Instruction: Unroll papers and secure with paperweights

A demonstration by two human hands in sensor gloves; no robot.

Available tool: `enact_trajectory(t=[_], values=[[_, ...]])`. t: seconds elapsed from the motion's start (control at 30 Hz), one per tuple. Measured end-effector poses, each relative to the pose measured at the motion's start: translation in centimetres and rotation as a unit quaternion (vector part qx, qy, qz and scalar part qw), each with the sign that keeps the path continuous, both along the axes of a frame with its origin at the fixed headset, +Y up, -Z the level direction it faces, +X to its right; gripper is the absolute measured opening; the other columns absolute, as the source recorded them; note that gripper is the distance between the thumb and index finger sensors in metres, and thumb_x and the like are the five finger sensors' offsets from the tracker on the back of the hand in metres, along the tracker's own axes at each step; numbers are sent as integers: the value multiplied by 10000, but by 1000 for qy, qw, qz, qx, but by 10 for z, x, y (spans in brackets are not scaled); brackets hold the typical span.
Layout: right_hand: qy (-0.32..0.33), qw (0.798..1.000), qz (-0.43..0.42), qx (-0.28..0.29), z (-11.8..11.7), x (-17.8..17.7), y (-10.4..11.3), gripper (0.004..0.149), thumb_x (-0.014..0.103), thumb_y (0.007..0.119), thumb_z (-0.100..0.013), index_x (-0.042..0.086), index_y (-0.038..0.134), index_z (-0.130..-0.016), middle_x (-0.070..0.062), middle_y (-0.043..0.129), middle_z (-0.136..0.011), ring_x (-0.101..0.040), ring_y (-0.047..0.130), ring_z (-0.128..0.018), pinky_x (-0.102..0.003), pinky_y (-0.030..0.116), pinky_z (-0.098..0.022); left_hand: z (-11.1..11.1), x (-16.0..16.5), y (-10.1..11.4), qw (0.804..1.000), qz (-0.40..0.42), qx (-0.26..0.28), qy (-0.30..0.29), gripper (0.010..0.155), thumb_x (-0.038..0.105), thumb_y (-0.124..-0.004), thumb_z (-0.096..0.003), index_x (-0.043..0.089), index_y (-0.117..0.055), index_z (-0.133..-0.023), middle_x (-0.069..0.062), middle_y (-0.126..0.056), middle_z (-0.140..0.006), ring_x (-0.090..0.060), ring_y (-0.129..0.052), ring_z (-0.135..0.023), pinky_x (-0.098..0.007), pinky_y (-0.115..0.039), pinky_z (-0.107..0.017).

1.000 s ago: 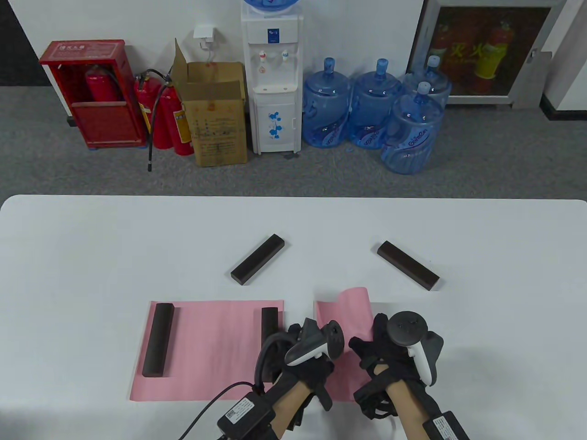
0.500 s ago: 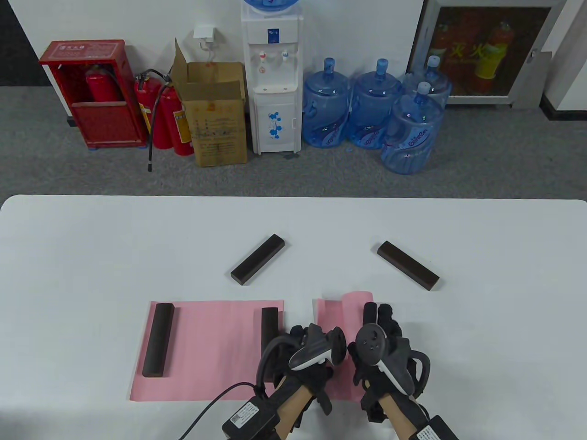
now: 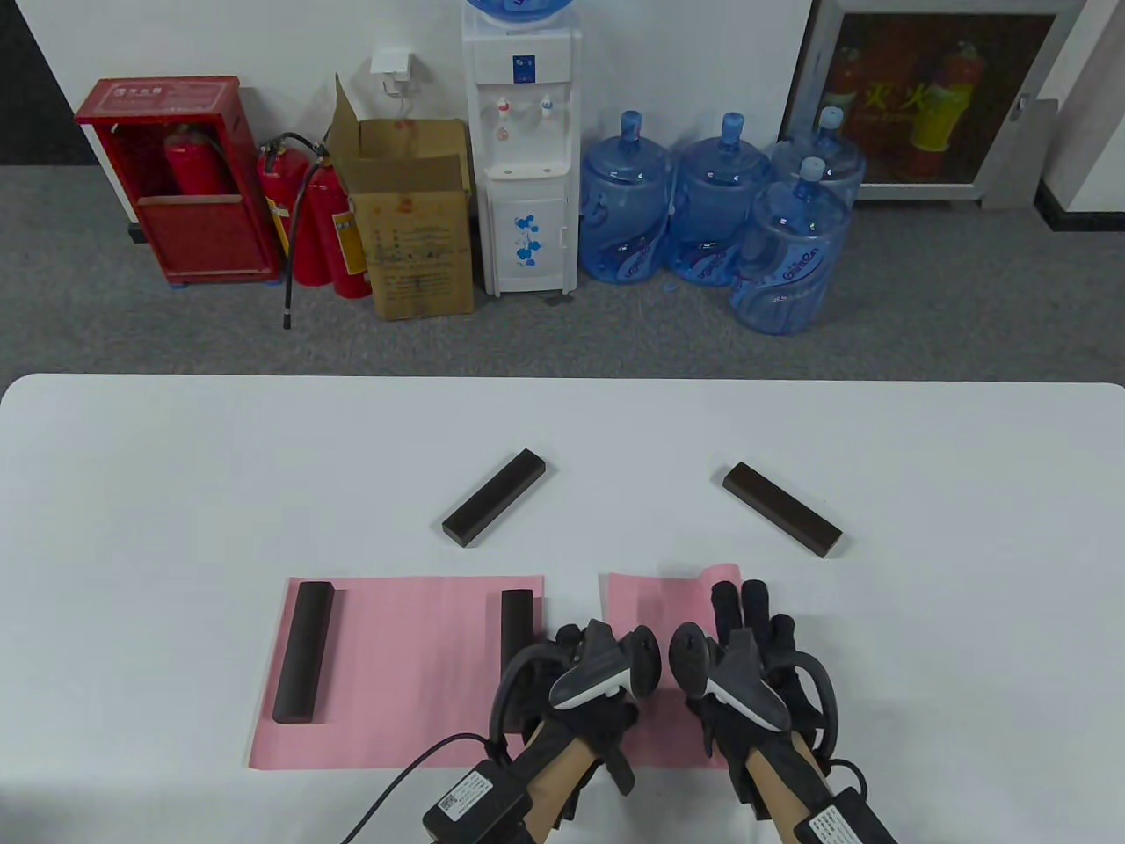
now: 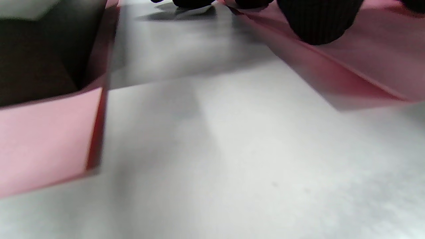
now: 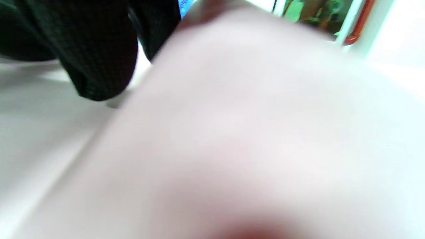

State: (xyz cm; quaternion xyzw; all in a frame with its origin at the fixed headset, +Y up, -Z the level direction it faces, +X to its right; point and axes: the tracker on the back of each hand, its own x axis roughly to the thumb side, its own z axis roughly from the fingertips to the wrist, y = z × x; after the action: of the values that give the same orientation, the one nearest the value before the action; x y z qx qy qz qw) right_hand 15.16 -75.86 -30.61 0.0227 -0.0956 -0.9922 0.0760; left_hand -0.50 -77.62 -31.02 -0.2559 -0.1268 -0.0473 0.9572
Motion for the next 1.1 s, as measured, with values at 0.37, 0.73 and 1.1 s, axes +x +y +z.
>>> enact_trajectory(t=[0.37, 0.73, 1.1], values=[[-83, 994, 43, -59, -11, 81, -2, 639, 391, 888, -393, 302, 701, -998, -40, 144, -1124, -411, 182, -1073, -630, 360, -768, 0, -2, 0, 1000, 5, 0, -3, 705, 537, -686, -501, 392, -358, -1108, -106, -332, -1212, -436, -323, -1102, -605, -337, -788], [-134, 983, -109, -64, -11, 152, -13, 641, 304, 860, -423, 279, 629, -1020, -66, 256, -1128, -408, 284, -1069, -628, 405, -753, 0, -1, 0, 1000, -4, 1, -3, 705, 530, -681, -502, 377, -355, -1108, -113, -335, -1214, -444, -322, -1103, -608, -342, -787], [-144, 976, -146, -76, -8, 164, -16, 643, 321, 849, -426, 326, 605, -1021, -67, 277, -1130, -410, 299, -1068, -626, 407, -756, -16, 11, 19, 998, -43, -43, -10, 695, 549, -697, -501, 357, -447, -1120, -164, -446, -1218, -458, -297, -1118, -619, -341, -790]])
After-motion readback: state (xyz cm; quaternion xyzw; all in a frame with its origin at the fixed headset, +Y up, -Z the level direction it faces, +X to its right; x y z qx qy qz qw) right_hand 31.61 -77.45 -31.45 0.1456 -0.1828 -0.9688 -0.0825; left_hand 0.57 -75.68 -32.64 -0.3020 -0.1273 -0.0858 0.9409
